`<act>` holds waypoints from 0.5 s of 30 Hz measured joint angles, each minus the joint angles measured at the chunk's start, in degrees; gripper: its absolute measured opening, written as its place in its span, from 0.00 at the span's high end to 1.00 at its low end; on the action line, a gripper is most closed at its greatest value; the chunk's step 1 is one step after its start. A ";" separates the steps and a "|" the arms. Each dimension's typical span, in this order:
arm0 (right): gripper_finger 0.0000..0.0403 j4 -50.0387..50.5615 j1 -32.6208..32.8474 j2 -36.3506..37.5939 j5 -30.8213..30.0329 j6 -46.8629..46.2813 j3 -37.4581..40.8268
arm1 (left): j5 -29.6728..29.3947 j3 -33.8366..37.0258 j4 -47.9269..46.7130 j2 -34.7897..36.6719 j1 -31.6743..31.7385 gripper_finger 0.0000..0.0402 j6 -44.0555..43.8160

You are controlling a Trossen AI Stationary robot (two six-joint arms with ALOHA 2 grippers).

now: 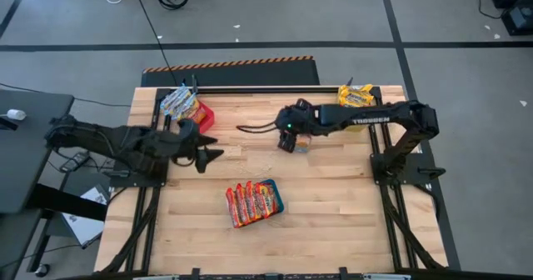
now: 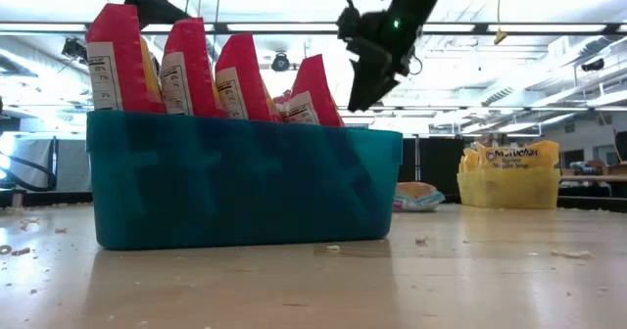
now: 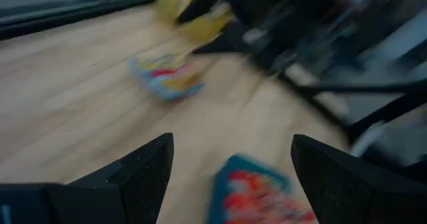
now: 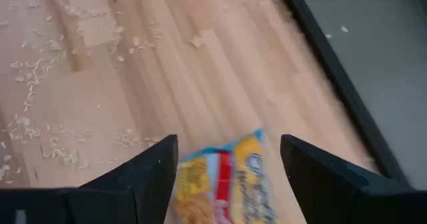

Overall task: Sort Maruchan noodles
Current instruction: Put the blue noodle pack into the red bin

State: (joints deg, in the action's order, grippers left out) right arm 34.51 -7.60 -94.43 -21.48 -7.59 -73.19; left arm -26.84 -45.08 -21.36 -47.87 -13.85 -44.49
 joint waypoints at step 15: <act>0.33 15.80 -12.06 -0.20 11.99 6.23 6.75 | 19.60 -17.05 -28.40 2.38 7.68 0.24 12.67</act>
State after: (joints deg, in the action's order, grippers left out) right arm 50.31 -19.66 -94.63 -9.50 -1.36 -66.44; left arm -7.24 -62.14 -49.76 -45.49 -6.17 -31.83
